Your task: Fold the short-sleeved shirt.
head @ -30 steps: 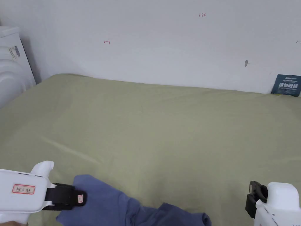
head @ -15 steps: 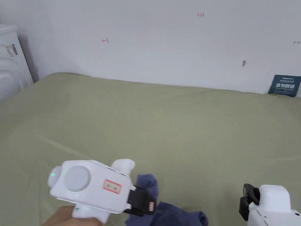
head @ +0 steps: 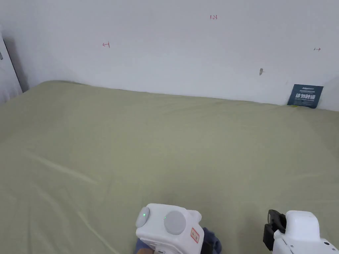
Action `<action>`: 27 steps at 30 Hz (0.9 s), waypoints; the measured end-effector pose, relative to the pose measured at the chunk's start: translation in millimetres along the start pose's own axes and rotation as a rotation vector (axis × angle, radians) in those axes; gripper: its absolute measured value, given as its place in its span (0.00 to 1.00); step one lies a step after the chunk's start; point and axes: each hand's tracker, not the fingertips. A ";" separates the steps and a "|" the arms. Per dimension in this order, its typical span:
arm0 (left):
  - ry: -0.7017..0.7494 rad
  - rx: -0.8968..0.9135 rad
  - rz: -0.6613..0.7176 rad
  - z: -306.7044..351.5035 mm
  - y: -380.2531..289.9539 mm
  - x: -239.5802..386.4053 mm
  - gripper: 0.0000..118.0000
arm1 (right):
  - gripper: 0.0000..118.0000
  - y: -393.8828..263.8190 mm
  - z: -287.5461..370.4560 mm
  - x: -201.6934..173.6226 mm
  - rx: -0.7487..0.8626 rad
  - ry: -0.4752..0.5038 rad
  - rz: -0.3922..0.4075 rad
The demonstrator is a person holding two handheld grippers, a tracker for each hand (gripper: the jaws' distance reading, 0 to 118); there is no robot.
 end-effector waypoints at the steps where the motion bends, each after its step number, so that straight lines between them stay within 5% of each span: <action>1: -0.028 -0.002 0.013 2.0 -1.7 -2.3 0.60 | 0.01 -0.1 0.3 1.1 0.001 -0.001 -0.001; 9: -0.201 0.170 0.113 59.9 -7.1 -33.6 0.59 | 0.01 0.7 3.8 6.9 0.014 -0.010 -0.019; 10: -0.184 0.193 0.137 58.4 -7.6 -38.7 0.51 | 0.01 0.3 3.8 7.0 0.013 -0.010 -0.022; 12: -0.193 0.168 0.183 43.1 -5.8 -46.6 0.14 | 0.01 -0.9 3.8 6.7 0.011 -0.010 -0.024; 17: -0.413 0.088 0.275 -16.9 -6.9 -46.2 0.12 | 0.01 -5.3 2.8 5.5 0.001 -0.010 -0.023; 23: -0.255 0.044 0.247 -64.3 -14.1 -36.8 0.02 | 0.01 -6.4 1.8 6.2 -0.004 -0.012 -0.024; 27: -0.289 0.076 0.237 -45.6 -15.1 -36.3 0.02 | 0.01 -3.3 1.7 5.9 0.009 -0.013 -0.023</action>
